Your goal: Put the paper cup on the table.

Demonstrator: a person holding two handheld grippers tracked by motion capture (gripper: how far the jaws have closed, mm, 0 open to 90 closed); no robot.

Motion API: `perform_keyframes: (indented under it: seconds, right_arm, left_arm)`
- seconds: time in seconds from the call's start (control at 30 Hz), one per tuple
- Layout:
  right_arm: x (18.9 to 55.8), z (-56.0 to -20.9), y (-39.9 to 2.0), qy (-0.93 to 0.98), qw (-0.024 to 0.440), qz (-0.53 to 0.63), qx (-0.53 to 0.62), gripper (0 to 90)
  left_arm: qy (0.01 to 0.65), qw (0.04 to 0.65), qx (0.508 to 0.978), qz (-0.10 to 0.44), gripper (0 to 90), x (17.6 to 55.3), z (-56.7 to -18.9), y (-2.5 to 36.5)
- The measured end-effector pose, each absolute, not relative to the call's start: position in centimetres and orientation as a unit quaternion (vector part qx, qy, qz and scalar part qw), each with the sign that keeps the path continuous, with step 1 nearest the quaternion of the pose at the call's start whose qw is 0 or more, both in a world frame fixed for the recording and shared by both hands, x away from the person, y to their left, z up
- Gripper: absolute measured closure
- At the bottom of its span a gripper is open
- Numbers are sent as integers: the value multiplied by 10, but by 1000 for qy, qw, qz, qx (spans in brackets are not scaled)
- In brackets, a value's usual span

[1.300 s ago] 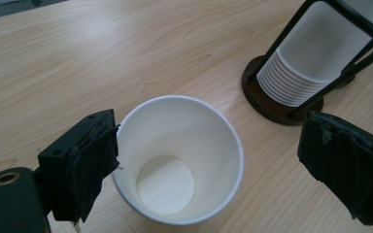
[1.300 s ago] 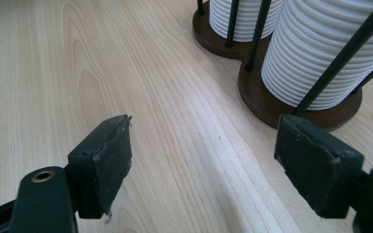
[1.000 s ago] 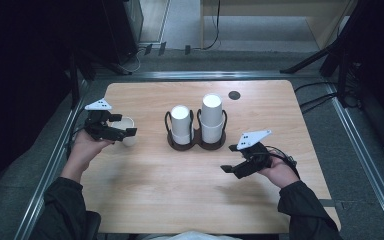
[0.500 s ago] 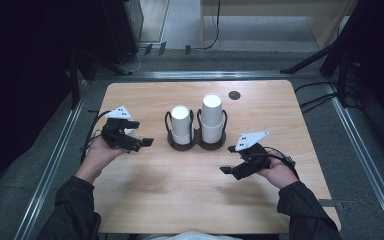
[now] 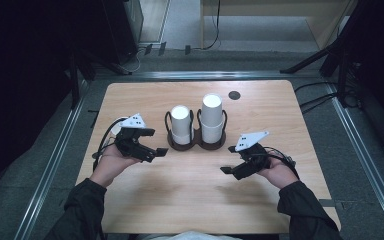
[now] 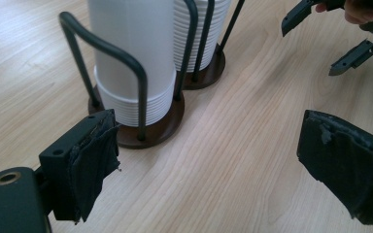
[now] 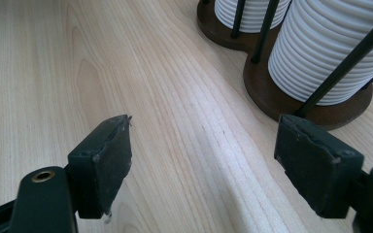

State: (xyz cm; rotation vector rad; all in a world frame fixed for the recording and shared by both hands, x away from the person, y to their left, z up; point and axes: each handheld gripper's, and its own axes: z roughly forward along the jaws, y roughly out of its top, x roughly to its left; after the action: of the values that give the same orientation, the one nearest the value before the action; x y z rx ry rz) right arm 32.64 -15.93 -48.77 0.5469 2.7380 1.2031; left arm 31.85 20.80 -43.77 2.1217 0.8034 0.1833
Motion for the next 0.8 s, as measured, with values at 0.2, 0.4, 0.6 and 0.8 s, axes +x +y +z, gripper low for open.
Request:
perform_keyframes:
  seconds: [0.2, 0.4, 0.6, 0.8]
  right_arm:
    - [326, -488, -159, 901, 51, 391, 179, 214]
    - [325, -490, -157, 904, 51, 386, 177, 214]
    - [325, -490, -156, 905, 52, 385, 176, 214]
    - [325, -490, -156, 904, 52, 386, 175, 214]
  left_arm:
    - [312, 421, 849, 64, 85, 315, -438, 195]
    - [300, 428, 850, 59, 85, 310, -441, 181]
    - [297, 432, 849, 56, 85, 309, -446, 172]
    - [296, 434, 849, 50, 85, 308, -450, 164]
